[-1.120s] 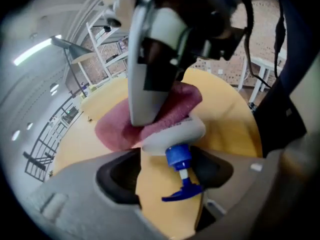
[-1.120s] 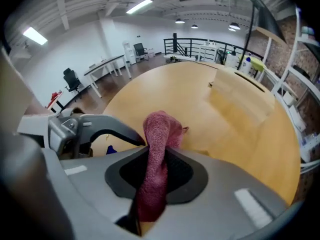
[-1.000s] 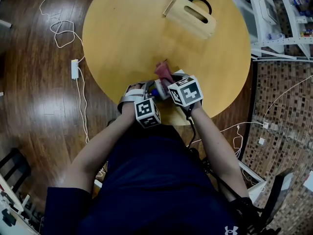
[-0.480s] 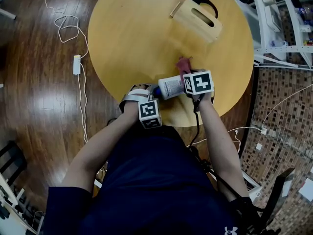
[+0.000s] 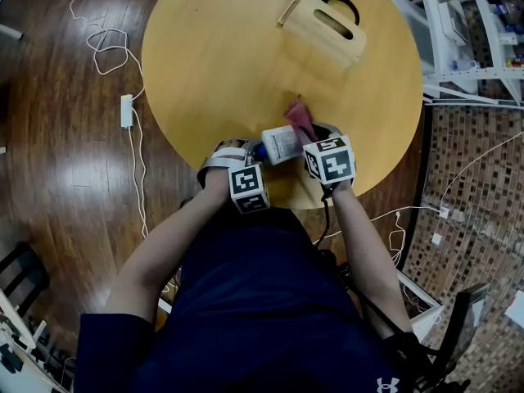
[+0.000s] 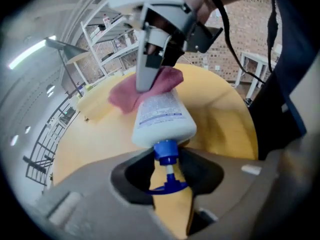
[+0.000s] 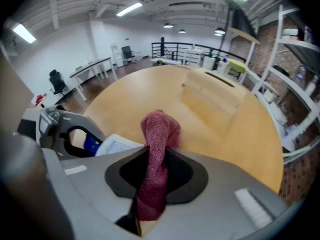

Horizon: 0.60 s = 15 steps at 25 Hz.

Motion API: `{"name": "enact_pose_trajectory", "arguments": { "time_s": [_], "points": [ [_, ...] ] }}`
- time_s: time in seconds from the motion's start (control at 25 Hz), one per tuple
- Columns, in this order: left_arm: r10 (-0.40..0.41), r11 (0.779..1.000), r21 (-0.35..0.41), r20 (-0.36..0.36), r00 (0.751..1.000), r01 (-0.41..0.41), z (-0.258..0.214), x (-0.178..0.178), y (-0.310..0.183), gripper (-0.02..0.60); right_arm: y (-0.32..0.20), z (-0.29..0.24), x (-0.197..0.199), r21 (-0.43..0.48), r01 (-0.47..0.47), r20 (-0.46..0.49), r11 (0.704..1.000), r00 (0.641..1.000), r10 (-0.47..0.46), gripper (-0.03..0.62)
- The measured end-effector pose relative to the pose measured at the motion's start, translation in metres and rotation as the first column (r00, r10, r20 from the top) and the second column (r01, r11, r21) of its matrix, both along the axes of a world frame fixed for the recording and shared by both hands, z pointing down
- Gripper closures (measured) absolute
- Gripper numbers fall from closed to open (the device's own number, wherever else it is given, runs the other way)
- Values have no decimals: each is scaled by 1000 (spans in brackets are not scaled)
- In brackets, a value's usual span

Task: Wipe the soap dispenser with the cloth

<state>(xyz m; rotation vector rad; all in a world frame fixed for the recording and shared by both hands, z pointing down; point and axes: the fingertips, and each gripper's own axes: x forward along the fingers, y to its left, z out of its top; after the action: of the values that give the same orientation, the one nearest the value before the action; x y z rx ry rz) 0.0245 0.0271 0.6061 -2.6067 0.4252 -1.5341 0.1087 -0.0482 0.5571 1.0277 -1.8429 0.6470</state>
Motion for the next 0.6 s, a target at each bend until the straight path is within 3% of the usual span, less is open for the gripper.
{"name": "enact_pose_trajectory", "arguments": {
  "time_s": [0.08, 0.16, 0.28, 0.4, 0.48, 0.52, 0.6],
  "points": [
    [2, 1000, -6, 2, 1000, -2, 0, -2, 0, 433, 1, -3, 41, 48, -116, 2, 992, 993, 116, 514],
    [1, 1000, -13, 5, 1000, -1, 1, -6, 0, 433, 9, -5, 51, 74, -162, 41, 984, 986, 159, 515],
    [-22, 999, -42, -10, 1000, 21, 1, -8, -1, 433, 33, -10, 9, 116, -83, 117, 990, 991, 69, 514],
    [-41, 997, -70, -18, 999, 39, 0, -9, -1, 433, 71, -9, -62, 120, 105, 172, 987, 977, -125, 514],
    [-27, 998, -63, -7, 1000, 27, 0, -10, -1, 433, 84, -10, -86, 140, 197, 167, 970, 961, -219, 515],
    [-22, 998, -61, -5, 1000, 21, 0, -10, -1, 433, 85, -10, -86, 145, 196, 182, 970, 958, -221, 516],
    [-17, 998, -64, -3, 1000, 17, 1, -11, 1, 433, 80, -5, -65, 131, 108, 248, 986, 959, -138, 516]
  ]
}}
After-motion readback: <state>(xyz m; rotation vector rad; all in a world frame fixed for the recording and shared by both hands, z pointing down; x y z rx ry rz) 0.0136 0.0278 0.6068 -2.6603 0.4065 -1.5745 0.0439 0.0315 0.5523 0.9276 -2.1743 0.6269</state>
